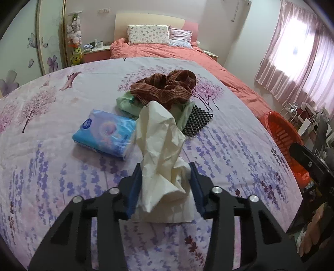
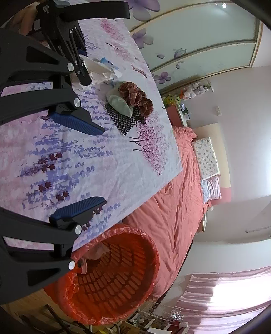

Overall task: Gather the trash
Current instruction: 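Return to the bed and grasp the crumpled white tissue with the left tool, then grasp the blue tissue pack with the right tool and lift it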

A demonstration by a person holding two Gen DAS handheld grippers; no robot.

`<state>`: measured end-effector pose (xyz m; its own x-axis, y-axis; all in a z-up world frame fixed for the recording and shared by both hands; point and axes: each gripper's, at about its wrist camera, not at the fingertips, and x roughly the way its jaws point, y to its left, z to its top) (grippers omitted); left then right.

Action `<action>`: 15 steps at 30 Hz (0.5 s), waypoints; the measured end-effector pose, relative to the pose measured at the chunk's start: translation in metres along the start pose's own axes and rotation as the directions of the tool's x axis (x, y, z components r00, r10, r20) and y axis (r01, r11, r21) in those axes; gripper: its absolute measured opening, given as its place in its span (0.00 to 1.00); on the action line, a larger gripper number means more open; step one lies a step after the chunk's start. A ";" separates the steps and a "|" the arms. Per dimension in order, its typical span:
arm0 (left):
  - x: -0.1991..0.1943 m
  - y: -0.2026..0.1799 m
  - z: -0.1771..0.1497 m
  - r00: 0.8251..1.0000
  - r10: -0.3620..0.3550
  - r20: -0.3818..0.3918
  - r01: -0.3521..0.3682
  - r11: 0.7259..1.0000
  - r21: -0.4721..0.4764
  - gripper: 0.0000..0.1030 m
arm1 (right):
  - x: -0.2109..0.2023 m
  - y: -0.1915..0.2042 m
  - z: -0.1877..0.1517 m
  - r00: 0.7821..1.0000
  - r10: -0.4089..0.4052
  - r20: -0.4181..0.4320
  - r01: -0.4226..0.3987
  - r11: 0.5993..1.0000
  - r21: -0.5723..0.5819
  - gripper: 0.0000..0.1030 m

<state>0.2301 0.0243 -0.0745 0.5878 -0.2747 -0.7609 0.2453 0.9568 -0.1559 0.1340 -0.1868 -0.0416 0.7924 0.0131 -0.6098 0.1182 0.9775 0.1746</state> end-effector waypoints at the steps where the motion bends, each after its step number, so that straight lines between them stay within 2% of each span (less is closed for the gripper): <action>1: -0.001 -0.001 0.001 1.000 -0.003 0.004 0.003 1.000 -0.003 0.35 | 0.001 0.001 -0.001 1.000 0.002 -0.002 -0.002 1.000 -0.001 0.60; 5: -0.004 0.000 0.005 1.000 -0.003 0.023 0.003 1.000 -0.004 0.26 | 0.005 0.008 -0.002 1.000 0.010 -0.010 -0.010 1.000 -0.007 0.60; 9: -0.021 0.009 0.006 0.998 0.009 0.063 -0.009 1.000 -0.004 0.24 | 0.008 0.020 -0.002 1.000 0.022 -0.015 -0.023 0.999 -0.024 0.60; 15: -0.055 0.052 0.009 0.991 0.034 0.126 -0.028 0.998 -0.051 0.24 | 0.018 0.050 -0.003 0.998 0.059 -0.036 -0.062 0.996 -0.063 0.60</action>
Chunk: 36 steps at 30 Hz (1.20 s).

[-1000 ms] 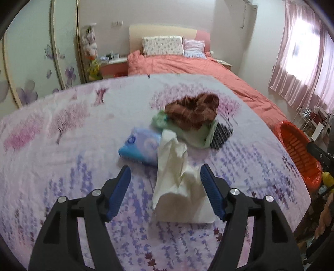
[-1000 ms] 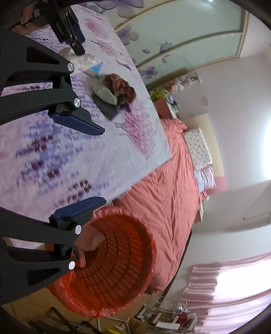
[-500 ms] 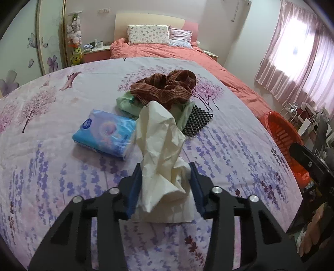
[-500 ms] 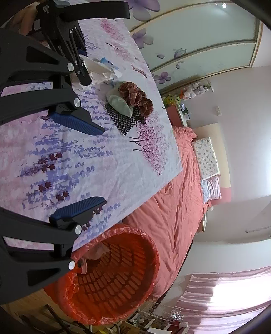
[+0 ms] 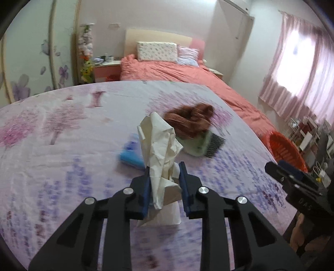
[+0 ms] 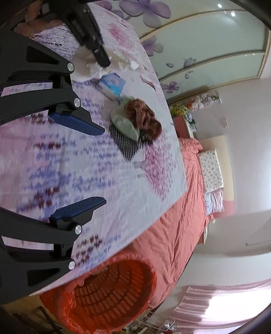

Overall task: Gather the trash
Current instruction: 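Grasp the blue tissue pack with the right tool and lift it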

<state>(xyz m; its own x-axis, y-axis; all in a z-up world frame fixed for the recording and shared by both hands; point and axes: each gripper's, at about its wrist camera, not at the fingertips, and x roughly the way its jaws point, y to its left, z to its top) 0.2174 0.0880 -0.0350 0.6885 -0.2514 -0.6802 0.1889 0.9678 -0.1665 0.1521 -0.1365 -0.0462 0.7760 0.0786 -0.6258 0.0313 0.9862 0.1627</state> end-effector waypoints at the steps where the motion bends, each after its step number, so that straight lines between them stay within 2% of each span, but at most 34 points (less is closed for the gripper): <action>1: -0.006 0.014 0.002 1.000 0.015 0.010 -0.015 1.000 -0.019 0.24 | 0.002 0.006 0.000 1.000 0.007 -0.003 -0.007 1.000 -0.007 0.60; 9: -0.023 0.098 0.007 0.989 0.148 0.028 -0.144 0.982 -0.123 0.25 | 0.037 0.068 0.007 0.990 0.121 -0.065 -0.126 0.990 -0.070 0.59; 12: -0.023 0.123 0.005 0.980 0.197 0.020 -0.192 0.971 -0.142 0.25 | 0.052 0.089 0.009 0.984 0.145 -0.106 -0.156 0.983 -0.095 0.47; 14: -0.023 0.137 0.003 0.978 0.210 0.014 -0.205 0.966 -0.157 0.25 | 0.061 0.101 0.008 0.986 0.121 -0.114 -0.134 0.985 -0.112 0.40; 17: -0.021 0.151 0.000 0.976 0.217 0.008 -0.213 0.962 -0.172 0.25 | 0.070 0.106 0.006 0.988 0.077 -0.134 -0.092 0.990 -0.107 0.35; 21: -0.014 0.162 0.000 0.975 0.221 0.000 -0.217 0.959 -0.183 0.26 | 0.088 0.121 0.002 0.981 0.026 -0.193 -0.057 0.986 -0.156 0.35; 22: -0.012 0.164 0.000 0.975 0.222 0.000 -0.218 0.958 -0.184 0.26 | 0.090 0.127 0.001 0.979 0.031 -0.203 -0.066 0.984 -0.168 0.35; 26: -0.009 0.166 -0.001 0.975 0.222 -0.001 -0.218 0.958 -0.186 0.26 | 0.087 0.146 -0.001 0.967 0.130 -0.218 -0.173 0.966 -0.191 0.35; 27: -0.008 0.168 -0.001 0.975 0.221 -0.003 -0.218 0.958 -0.188 0.26 | 0.084 0.150 -0.001 0.969 0.143 -0.202 -0.184 0.962 -0.203 0.37; 28: -0.007 0.170 -0.001 0.975 0.220 -0.006 -0.217 0.957 -0.190 0.27 | 0.082 0.151 0.000 0.970 0.148 -0.194 -0.188 0.961 -0.205 0.43; 29: -0.005 0.173 -0.001 0.976 0.219 -0.009 -0.217 0.957 -0.194 0.27 | 0.081 0.151 0.000 0.970 0.154 -0.190 -0.191 0.961 -0.201 0.53; 31: -0.003 0.177 -0.002 0.977 0.214 -0.015 -0.212 0.956 -0.203 0.29 | 0.082 0.150 0.004 0.968 0.170 -0.183 -0.202 0.964 -0.174 0.62; 36: 0.001 0.185 -0.003 0.979 0.204 -0.028 -0.204 0.951 -0.231 0.35 | 0.096 0.159 0.013 0.970 0.147 -0.192 -0.181 0.968 -0.175 0.67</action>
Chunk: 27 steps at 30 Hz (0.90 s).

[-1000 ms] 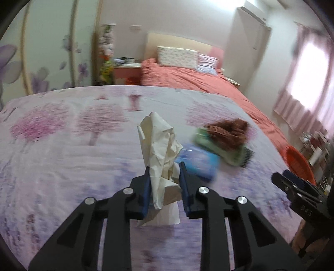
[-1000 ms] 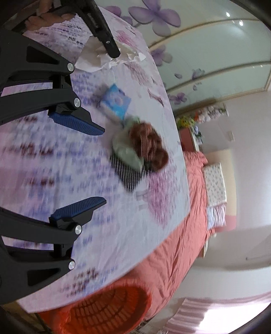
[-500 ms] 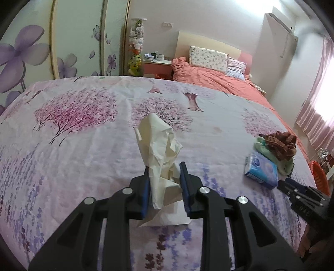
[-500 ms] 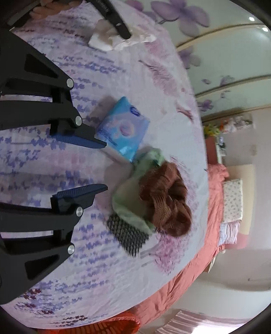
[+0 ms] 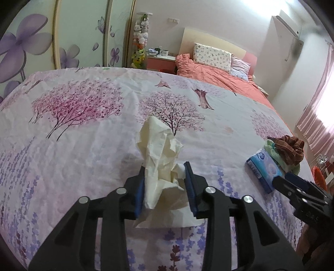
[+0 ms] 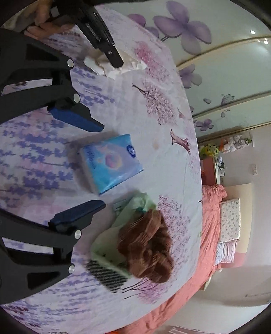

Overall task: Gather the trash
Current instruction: 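Grasp the blue tissue pack with the right tool and lift it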

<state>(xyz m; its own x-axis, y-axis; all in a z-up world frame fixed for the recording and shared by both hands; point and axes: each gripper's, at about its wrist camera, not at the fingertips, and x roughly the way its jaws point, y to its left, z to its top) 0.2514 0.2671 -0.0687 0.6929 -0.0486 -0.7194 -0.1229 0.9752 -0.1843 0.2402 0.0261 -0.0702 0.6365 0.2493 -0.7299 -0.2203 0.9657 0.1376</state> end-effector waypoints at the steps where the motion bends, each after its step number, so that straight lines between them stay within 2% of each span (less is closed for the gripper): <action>1: 0.001 0.001 0.001 1.000 -0.003 -0.003 0.003 1.000 -0.004 0.35 | 0.003 0.002 0.002 1.000 -0.012 -0.007 0.012 1.000 -0.012 0.67; 4: 0.002 0.001 0.000 1.000 -0.003 -0.003 0.003 1.000 -0.005 0.38 | 0.011 0.007 0.007 0.999 -0.008 -0.039 0.007 0.999 -0.035 0.67; 8: 0.004 0.001 0.000 1.000 -0.004 -0.016 0.004 1.000 -0.001 0.40 | 0.020 0.013 0.007 0.997 -0.056 -0.062 0.049 0.994 -0.095 0.67; 14: 0.010 0.002 0.001 0.999 -0.008 -0.035 0.007 1.000 -0.017 0.44 | 0.026 0.011 0.006 0.996 -0.063 -0.067 0.057 0.995 -0.082 0.67; 15: 0.011 0.003 0.001 0.999 -0.009 -0.038 0.008 1.000 -0.021 0.44 | 0.026 0.011 0.006 0.996 -0.063 -0.067 0.058 0.995 -0.081 0.67; 16: 0.011 0.004 0.001 0.999 -0.011 -0.039 0.010 1.000 -0.026 0.44 | 0.026 0.011 0.006 0.996 -0.067 -0.065 0.061 0.995 -0.082 0.62; 19: 0.012 0.004 0.001 0.999 -0.013 -0.041 0.011 0.999 -0.032 0.44 | 0.024 0.007 0.006 0.995 -0.080 -0.061 0.076 0.995 -0.066 0.60; 23: 0.013 0.006 0.001 0.999 -0.017 -0.049 0.015 0.999 -0.043 0.44 | 0.022 -0.002 0.006 0.994 -0.092 -0.056 0.091 0.996 -0.022 0.59; 27: 0.014 0.008 0.001 0.999 -0.024 -0.048 0.021 0.998 -0.055 0.45 | 0.023 0.000 0.005 0.993 -0.104 -0.061 0.102 0.994 -0.031 0.60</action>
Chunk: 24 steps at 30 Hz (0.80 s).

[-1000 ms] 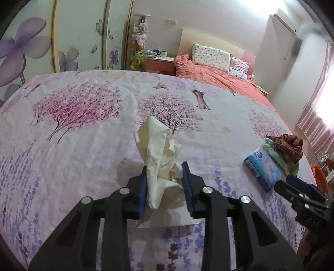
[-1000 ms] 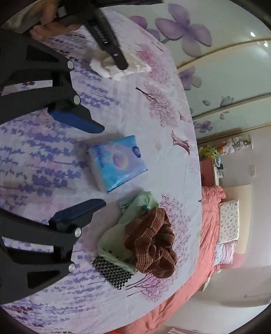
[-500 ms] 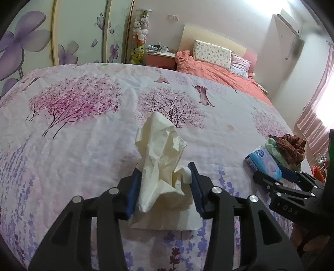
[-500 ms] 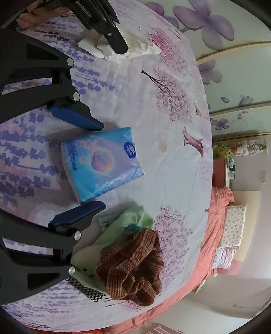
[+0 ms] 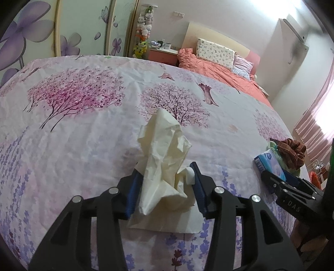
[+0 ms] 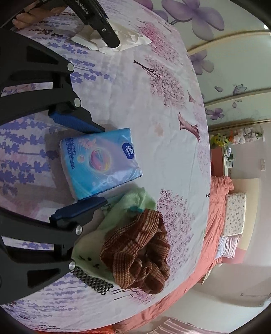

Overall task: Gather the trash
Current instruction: 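Grasp the blue tissue pack with the right tool and lift it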

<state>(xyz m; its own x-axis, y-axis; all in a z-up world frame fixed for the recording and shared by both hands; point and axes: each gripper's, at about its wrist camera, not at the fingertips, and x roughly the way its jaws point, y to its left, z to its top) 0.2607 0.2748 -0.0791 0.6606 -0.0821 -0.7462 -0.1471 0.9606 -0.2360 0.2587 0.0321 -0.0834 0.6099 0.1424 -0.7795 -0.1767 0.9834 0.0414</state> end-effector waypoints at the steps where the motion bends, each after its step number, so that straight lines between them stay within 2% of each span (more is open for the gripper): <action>1: 0.000 0.000 0.000 1.000 -0.001 0.000 0.001 1.000 0.000 0.45 | 0.001 0.000 0.000 1.000 -0.003 -0.002 0.003 1.000 -0.004 0.60; 18: 0.000 -0.001 -0.001 1.000 0.008 0.000 -0.008 1.000 -0.002 0.45 | 0.000 -0.003 0.000 1.000 0.019 0.001 -0.019 1.000 0.010 0.61; 24: -0.002 -0.004 -0.004 1.000 0.023 -0.004 -0.023 0.999 0.024 0.47 | 0.001 0.000 -0.001 1.000 0.000 -0.006 0.000 1.000 -0.020 0.64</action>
<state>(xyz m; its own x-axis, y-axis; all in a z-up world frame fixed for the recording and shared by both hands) 0.2571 0.2700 -0.0790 0.6537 -0.0612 -0.7542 -0.1446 0.9682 -0.2040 0.2587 0.0324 -0.0845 0.6051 0.1417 -0.7835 -0.1922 0.9809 0.0290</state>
